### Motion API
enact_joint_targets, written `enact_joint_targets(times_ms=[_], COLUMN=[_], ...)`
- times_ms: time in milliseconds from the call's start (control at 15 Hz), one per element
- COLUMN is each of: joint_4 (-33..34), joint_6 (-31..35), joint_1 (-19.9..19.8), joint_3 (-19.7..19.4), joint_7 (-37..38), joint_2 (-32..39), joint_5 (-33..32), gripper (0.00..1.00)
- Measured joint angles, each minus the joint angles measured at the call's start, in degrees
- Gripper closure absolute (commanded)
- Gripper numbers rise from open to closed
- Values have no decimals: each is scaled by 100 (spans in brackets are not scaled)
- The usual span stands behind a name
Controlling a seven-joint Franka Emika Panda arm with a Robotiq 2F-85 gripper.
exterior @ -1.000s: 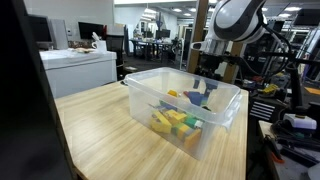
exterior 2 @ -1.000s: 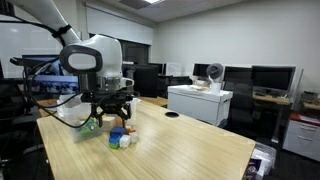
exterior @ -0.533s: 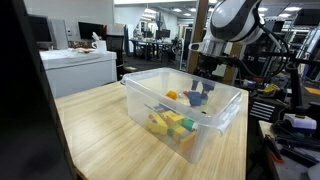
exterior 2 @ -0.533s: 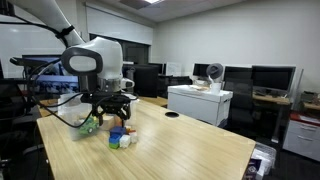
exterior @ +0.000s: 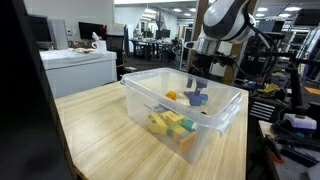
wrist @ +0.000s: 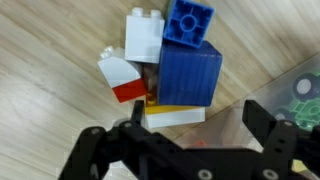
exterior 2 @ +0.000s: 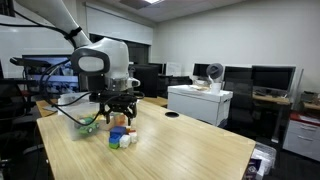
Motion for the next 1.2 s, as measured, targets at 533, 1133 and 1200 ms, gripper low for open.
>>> enact_joint_targets(times_ms=[533,1133,1200], joint_4=[127,227,274], joint_6=[123,181,181], joint_1=[-75,-336,-356], joint_3=[33,12,3], joint_7=[0,28,58], joint_2=[483,512,511], joint_5=[-7,-207,-207], gripper=[26,65,65])
